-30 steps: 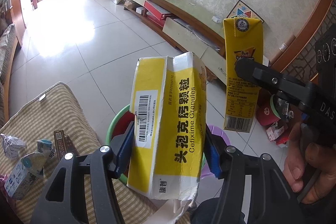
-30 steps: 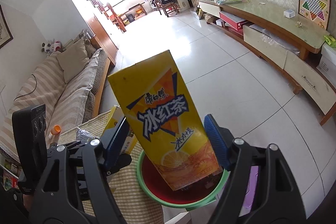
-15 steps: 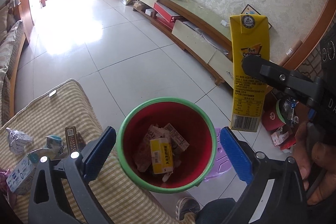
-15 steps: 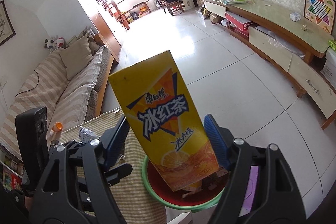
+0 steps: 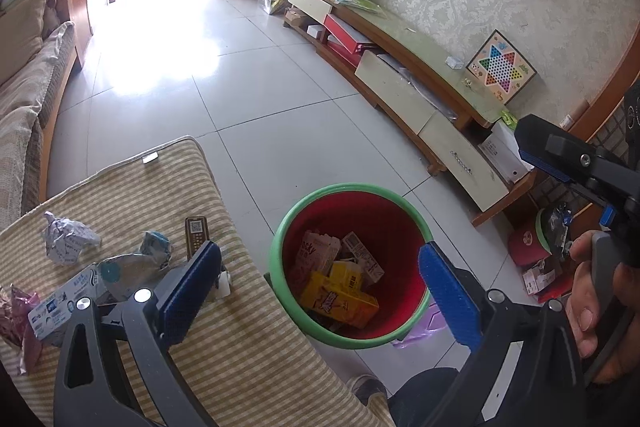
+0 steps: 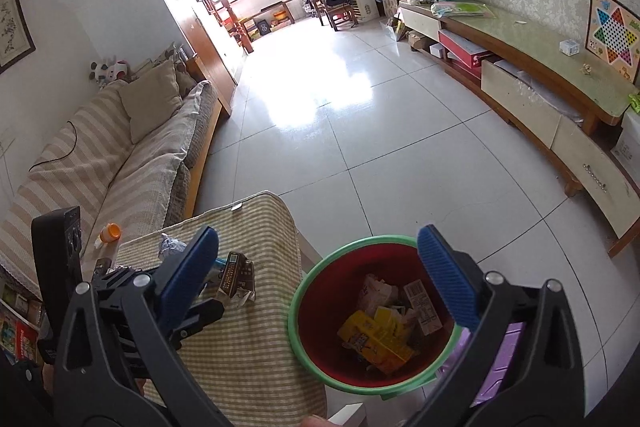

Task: Collect trash
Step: 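Open the right tool over the bucket while the left tool releases the medicine box, then move both open tools back over the table toward the remaining trash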

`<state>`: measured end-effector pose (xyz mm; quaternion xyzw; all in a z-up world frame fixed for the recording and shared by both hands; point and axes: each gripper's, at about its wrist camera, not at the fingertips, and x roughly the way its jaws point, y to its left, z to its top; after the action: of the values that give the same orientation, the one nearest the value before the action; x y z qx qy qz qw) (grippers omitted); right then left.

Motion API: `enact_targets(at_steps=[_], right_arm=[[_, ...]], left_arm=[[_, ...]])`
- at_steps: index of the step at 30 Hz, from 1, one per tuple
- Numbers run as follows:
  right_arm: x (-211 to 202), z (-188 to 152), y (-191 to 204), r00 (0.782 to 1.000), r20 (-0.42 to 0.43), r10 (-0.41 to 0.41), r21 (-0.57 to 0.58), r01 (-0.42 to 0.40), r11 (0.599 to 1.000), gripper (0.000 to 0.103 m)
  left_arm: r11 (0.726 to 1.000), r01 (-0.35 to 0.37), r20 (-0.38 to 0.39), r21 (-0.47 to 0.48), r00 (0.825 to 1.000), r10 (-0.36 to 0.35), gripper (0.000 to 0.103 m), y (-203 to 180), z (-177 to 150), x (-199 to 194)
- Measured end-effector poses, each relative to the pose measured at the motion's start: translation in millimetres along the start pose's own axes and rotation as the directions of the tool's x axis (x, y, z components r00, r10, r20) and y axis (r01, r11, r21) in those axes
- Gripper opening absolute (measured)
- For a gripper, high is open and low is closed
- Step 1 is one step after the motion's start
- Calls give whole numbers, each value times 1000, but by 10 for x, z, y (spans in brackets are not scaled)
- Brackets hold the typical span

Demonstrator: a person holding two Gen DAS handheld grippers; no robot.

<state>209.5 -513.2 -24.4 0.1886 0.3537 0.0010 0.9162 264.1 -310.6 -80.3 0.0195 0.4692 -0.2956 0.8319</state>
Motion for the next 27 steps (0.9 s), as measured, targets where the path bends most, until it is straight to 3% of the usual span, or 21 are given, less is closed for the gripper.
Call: enact_targets(at_steps=[9,27], right_arm=[[-9,-156,397,999,-35,-35,-43,34,998,98],[124,-763,1620,991,-133,36,-187,-61,980,98]], left_arm=[[999,-51,31,-14,998,52,95,288,-264,-469],[965,-177,103,-192,974,200,95,1424,-1108,-1550]])
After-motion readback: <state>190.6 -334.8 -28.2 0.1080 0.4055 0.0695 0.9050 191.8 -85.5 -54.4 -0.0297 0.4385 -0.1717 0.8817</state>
